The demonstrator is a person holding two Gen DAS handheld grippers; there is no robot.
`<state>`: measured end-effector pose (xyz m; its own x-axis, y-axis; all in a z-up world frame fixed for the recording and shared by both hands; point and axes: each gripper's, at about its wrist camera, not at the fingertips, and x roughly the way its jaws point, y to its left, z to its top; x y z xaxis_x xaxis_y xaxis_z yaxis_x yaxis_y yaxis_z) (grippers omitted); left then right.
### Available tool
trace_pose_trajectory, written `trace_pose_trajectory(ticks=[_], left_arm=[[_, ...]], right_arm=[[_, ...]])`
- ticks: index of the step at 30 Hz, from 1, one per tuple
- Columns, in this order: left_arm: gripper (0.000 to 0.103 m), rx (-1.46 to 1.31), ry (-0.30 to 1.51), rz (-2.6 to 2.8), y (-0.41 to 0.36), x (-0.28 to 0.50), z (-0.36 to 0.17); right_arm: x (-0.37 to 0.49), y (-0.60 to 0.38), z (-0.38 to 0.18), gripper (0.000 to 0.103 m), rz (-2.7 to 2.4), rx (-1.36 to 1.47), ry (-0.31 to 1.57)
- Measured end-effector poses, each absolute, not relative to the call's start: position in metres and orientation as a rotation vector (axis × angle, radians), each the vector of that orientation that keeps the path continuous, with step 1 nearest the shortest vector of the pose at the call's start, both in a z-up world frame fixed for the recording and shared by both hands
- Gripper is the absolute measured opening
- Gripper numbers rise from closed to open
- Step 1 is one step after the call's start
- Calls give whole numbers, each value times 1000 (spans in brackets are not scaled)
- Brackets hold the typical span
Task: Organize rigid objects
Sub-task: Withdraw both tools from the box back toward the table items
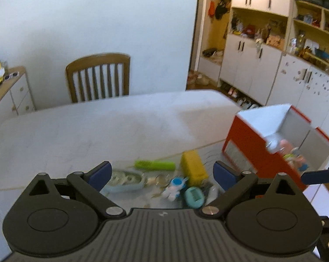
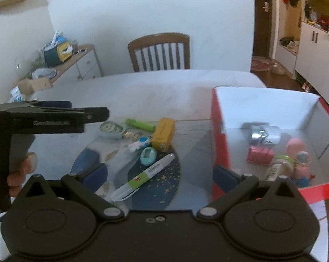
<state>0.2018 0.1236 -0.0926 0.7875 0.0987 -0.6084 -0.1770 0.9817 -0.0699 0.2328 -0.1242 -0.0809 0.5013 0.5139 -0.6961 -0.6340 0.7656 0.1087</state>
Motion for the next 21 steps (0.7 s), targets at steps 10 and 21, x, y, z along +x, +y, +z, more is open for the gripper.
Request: trace_pose_trajectory(ticks=[10,21], left_arm=[[100,-146,727,196,153,220,-139],[100,-123,800,141,190,249,-172]], right_arm=[[242,-82,-114,99,723,-236,864],[253,-57,-139,92,733,-291,961]])
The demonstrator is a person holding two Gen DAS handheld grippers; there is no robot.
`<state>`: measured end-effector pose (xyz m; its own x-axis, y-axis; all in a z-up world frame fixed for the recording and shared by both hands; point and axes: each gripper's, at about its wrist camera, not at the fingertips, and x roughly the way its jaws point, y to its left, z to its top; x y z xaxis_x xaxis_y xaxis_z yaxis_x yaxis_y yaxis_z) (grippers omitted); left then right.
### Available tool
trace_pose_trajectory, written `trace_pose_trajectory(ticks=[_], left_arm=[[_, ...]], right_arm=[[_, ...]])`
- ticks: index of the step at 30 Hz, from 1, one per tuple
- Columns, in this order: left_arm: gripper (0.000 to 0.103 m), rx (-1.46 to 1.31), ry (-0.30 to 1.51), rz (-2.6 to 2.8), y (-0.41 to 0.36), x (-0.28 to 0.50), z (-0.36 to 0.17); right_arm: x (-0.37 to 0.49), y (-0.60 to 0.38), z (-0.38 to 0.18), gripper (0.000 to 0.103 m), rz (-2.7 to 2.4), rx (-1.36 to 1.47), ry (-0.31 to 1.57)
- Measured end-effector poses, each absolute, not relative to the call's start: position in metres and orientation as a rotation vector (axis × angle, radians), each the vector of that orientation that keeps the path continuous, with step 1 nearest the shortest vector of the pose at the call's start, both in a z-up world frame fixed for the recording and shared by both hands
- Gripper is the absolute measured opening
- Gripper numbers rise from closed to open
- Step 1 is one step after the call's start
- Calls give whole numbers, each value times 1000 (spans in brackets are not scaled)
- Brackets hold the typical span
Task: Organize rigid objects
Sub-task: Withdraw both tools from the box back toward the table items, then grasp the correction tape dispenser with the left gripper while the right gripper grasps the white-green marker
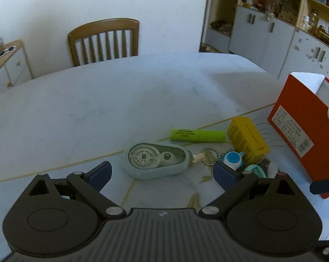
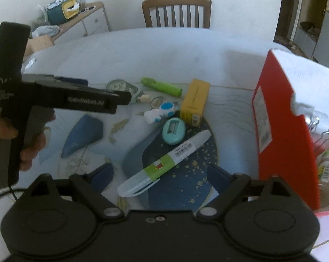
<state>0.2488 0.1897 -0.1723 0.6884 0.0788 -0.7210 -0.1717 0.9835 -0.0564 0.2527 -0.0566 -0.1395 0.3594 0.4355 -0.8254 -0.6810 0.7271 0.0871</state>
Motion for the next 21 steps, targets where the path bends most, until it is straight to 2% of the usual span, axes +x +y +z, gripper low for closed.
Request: trace_pose_trajectory(ticks=[21], left_arm=[[100,-18,870,49,209,294,-204]], right_arm=[[273,-34,-164,81,702,-294,1050]])
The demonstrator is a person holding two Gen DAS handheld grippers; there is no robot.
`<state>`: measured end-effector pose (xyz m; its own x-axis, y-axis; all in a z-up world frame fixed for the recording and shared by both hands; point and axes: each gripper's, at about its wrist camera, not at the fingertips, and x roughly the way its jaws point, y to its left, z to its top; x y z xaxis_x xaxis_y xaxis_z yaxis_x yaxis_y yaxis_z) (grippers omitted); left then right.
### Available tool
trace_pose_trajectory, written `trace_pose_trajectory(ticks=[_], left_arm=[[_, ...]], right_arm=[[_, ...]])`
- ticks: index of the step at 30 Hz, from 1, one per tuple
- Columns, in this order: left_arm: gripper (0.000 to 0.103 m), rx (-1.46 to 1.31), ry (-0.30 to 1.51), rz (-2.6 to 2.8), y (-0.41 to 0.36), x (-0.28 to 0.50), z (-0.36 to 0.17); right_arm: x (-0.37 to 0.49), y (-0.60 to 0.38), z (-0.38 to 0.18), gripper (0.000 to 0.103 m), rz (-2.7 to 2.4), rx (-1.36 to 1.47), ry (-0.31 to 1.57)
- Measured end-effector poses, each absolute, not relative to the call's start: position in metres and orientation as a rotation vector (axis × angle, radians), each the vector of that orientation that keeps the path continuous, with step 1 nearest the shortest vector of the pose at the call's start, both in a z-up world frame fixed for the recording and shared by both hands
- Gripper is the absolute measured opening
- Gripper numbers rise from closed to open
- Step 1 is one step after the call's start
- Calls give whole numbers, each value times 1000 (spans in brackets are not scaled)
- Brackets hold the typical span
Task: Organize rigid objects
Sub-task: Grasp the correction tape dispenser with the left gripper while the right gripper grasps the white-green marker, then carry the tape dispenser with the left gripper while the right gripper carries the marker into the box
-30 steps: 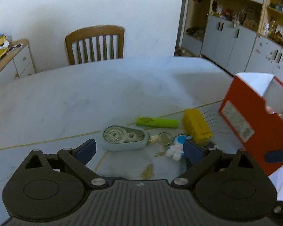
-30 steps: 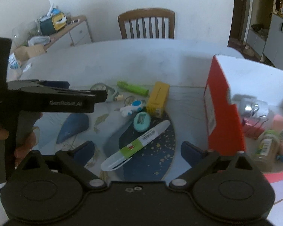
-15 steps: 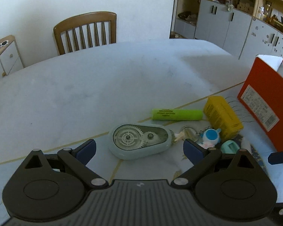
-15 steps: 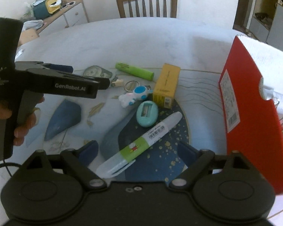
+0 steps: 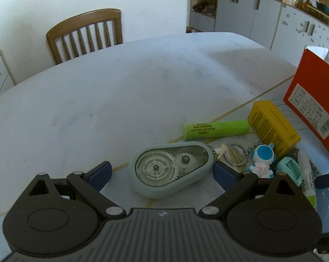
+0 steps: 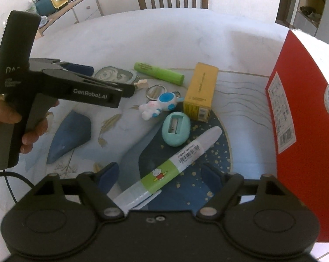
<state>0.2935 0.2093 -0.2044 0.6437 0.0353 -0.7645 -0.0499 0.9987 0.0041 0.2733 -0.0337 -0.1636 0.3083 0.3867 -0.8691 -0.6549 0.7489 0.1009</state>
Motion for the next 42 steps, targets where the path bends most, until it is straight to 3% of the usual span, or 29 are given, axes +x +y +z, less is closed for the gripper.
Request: trace_pose_trajectory(ticks=[4,11,16,24,42], left_arm=[[100,-18,865,47,209,298,-204],[99,-11,854,48,204,300,-205],[83,-5,844,35,198,296,-200],[80,-15,840,55,195,293,-199],[80,-141,833,116,188,242,-190]], right_arm=[[280,-32,-166,79,674,-293,1046],[282,-33,-166,60,637,-301,1022],[279,-34,-165,50,606,-327,1007],[279,-41,-164,18,568,-328,993],[257,-77,-148,16,587,-284,967]])
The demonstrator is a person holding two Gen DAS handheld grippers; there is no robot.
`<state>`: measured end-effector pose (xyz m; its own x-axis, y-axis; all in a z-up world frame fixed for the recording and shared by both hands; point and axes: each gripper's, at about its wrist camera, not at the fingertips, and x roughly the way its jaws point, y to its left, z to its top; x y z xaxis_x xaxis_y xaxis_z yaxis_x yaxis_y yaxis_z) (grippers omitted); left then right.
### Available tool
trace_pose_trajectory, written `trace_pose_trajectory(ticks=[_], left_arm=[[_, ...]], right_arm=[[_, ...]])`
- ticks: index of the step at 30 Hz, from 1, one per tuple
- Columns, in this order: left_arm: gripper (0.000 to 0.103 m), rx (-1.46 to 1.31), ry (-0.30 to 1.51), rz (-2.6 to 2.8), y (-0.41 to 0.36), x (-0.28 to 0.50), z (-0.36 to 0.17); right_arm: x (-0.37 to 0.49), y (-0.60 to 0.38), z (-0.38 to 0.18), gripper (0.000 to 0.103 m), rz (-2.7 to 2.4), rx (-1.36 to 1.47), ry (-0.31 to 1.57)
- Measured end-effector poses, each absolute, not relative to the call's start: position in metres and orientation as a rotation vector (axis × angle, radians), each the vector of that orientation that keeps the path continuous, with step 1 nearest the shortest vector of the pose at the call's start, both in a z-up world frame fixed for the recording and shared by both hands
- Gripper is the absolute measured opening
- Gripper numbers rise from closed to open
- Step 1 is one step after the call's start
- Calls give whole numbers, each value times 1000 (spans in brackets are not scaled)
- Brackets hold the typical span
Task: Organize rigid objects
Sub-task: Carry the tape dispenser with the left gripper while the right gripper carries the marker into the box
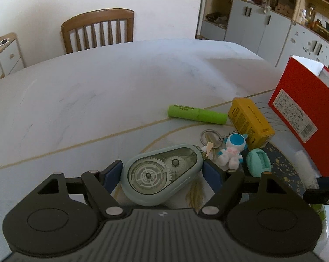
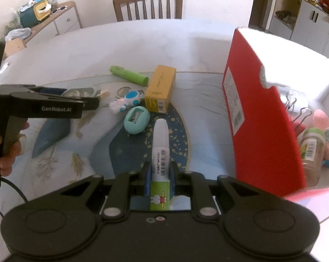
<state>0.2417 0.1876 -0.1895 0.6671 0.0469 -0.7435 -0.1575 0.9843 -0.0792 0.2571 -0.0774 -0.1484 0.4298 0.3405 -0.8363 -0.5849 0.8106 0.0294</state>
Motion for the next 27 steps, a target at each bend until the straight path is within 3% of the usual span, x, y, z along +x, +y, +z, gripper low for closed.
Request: trace_pose_trajectory(ticks=[10,27], left_arm=[[80,-183,806,110,170,210,-175],[80,-182,738,32,93,196,-89]], right_arm=[[242,-108,-126,16,616,-238,938],[243,-168,-65,16,636,-151,869]])
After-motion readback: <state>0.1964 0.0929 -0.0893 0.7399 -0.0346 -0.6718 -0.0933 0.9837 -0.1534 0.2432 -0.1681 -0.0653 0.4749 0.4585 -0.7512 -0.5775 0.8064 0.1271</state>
